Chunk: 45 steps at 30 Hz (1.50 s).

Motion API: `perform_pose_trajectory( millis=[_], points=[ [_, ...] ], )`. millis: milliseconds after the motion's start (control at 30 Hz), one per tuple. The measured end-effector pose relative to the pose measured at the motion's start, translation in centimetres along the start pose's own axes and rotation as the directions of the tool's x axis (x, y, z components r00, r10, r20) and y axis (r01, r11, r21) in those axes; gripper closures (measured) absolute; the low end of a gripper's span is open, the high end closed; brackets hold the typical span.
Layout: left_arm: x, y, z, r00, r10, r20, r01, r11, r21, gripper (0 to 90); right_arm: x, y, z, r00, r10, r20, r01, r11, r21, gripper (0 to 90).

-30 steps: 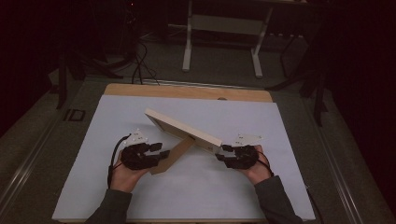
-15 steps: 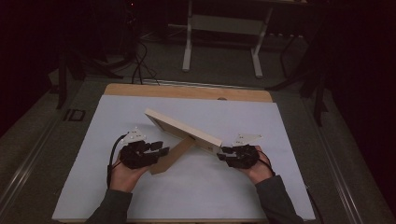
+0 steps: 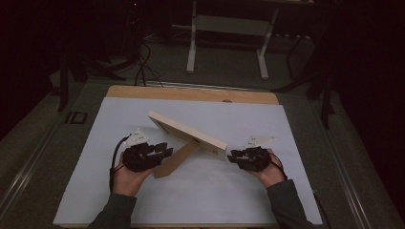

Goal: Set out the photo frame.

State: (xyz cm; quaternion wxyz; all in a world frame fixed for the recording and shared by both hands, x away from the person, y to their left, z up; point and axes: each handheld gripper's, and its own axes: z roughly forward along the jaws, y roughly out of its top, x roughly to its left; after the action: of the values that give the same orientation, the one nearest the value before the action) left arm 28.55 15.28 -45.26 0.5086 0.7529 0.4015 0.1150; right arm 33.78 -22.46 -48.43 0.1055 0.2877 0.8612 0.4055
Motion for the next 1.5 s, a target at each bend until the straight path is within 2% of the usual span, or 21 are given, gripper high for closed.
perform_pose_trajectory(
  millis=[33,100,133,167,200,233,267,300,333,367,400,467,500,667,900,1233,1500],
  points=[
    [-0.1,0.1,0.1,1.0,0.003,0.007,-0.003,1.0,0.009,68.2,0.1,0.1,0.1,0.9995,0.011,0.028,-0.011,1.0,-0.014,75.6],
    [-0.1,0.1,0.3,1.0,0.007,0.006,-0.008,0.9998,0.018,69.0,0.3,0.2,0.2,0.998,0.027,0.058,-0.025,0.999,-0.028,79.8],
    [-0.1,0.1,0.3,1.0,0.007,0.006,-0.008,0.9998,0.018,69.5,0.3,0.2,0.2,0.998,0.027,0.058,-0.025,0.999,-0.028,79.8],
    [-0.1,0.0,0.5,0.9997,0.022,-0.013,-0.022,0.9994,0.028,70.2,0.4,0.2,0.5,0.9967,0.033,0.074,-0.03,0.999,-0.034,83.8],
    [-0.1,0.0,0.5,0.9997,0.022,-0.013,-0.022,0.9994,0.028,71.3,0.4,0.2,0.5,0.9967,0.033,0.074,-0.03,0.999,-0.034,83.8],
    [0.0,0.0,0.8,0.9985,0.029,-0.047,-0.027,0.9989,0.038,73.0,0.6,0.3,0.8,0.9958,0.034,0.085,-0.031,0.999,-0.033,87.8],
    [0.0,0.0,0.8,0.9985,0.029,-0.047,-0.027,0.9989,0.038,74.6,0.6,0.3,0.9,0.9954,0.036,0.089,-0.033,0.999,-0.035,88.9],
    [0.1,0.0,0.9,0.9973,0.027,-0.068,-0.025,0.9988,0.041,76.7,0.7,0.3,1.0,0.9949,0.039,0.092,-0.036,0.999,-0.036,89.7],
    [0.1,0.0,0.9,0.9973,0.027,-0.068,-0.025,0.9988,0.041,78.6,0.7,0.3,1.0,0.9947,0.043,0.093,-0.04,0.998,-0.037,89.9],
    [0.3,0.0,1.1,0.9948,0.042,-0.093,-0.039,0.9985,0.04,81.0,0.7,0.3,1.1,0.9945,0.047,0.093,-0.044,0.998,-0.038,90.0],
    [0.5,0.1,1.3,0.9943,0.042,-0.098,-0.038,0.9986,0.037,83.0,0.7,0.2,1.2,0.9944,0.049,0.093,-0.046,0.998,-0.04,90.0],
    [0.6,0.1,1.5,0.9942,0.036,-0.101,-0.033,0.9989,0.035,88.3,0.7,0.2,1.4,0.9944,0.053,0.091,-0.05,0.998,-0.043,90.0],
    [0.9,0.2,1.8,0.9942,0.017,-0.106,-0.015,0.9997,0.019,89.7,0.8,0.2,1.5,0.9944,0.053,0.091,-0.049,0.998,-0.048,90.0],
    [1.3,0.8,2.5,0.9914,-0.023,-0.129,0.021,0.9996,-0.02,90.0,1.0,0.5,1.4,0.9941,0.051,0.096,-0.044,0.997,-0.068,90.0],
    [1.5,1.3,3.3,0.9878,-0.038,-0.151,0.035,0.9991,-0.022,90.0,0.9,0.7,1.3,0.9937,0.082,0.076,-0.074,0.991,-0.11,90.0],
    [1.3,1.8,4.3,0.9882,-0.03,-0.15,0.029,0.9996,-0.007,90.0,0.8,0.8,1.1,0.9936,0.094,0.062,-0.086,0.988,-0.126,90.0],
    [0.9,2.3,5.2,0.9889,-0.026,-0.146,0.027,0.9996,0.008,90.0,1.0,0.9,0.9,0.9948,0.085,0.057,-0.076,0.987,-0.142,90.0]
  ],
)
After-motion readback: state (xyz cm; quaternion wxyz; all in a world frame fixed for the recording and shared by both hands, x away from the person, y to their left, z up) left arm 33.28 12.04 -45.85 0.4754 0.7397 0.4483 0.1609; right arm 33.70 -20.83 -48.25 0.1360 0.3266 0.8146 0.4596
